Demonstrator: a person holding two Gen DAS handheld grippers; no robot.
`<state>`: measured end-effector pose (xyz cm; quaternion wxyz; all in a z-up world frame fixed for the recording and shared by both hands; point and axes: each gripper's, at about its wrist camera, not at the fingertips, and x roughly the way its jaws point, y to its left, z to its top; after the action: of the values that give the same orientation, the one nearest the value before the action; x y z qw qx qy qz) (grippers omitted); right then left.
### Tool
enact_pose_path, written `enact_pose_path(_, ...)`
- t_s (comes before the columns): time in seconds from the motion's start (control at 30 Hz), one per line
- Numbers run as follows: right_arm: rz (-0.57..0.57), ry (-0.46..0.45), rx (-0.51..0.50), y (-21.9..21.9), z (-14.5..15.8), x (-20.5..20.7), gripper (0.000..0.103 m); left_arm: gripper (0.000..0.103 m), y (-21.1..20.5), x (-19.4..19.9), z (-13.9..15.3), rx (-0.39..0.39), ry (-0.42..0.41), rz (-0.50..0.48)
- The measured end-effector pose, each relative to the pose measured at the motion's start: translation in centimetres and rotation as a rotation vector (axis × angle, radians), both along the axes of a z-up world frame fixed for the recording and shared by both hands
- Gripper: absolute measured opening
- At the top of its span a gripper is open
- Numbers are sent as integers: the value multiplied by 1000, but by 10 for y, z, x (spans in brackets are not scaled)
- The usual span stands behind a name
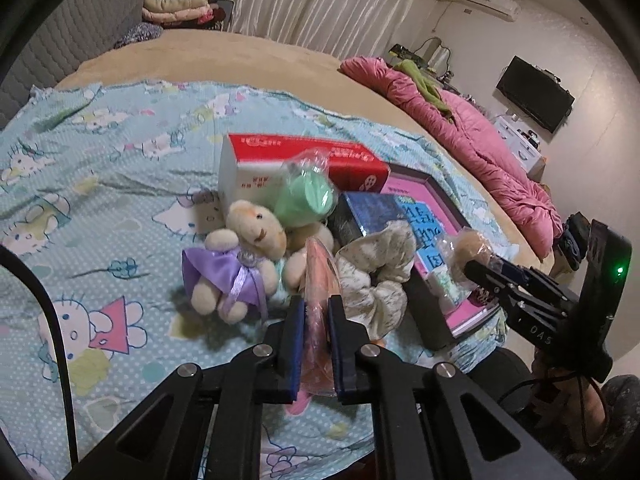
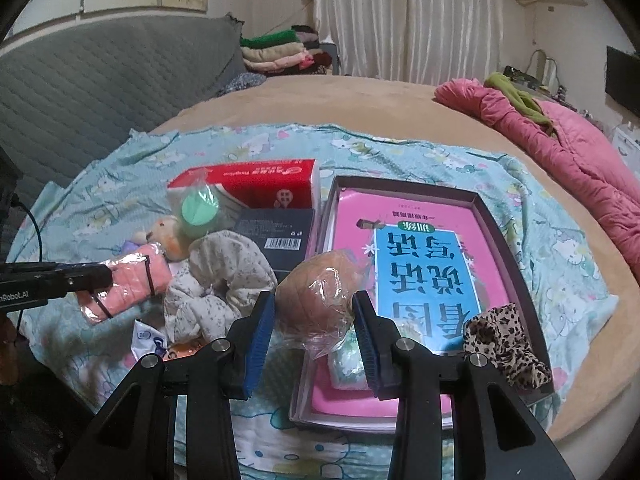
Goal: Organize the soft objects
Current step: 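Carry the pink packet and bagged bun with both tools onto the pink book tray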
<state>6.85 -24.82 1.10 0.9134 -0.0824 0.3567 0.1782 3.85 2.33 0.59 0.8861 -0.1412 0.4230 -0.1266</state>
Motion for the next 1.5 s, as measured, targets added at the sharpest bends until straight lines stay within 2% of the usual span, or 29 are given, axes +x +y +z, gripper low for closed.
enact_pose_path(0.23,-11,-23,43,-8,9,-2,41,12,-5,-5,26,22,-55,15)
enact_pose_path(0.6,-32,-64,106,-23,22,-4,41,12,-24,-6,50,47,-95,7)
enact_pose_path(1.03,-119,-105,177,-62,35,-2,41,12,-68,7,76,71,-139,-62)
enact_pose_path(1.5,-228,-141,248,-103,43,-1,41,12,-127,26,85,91,-159,-152)
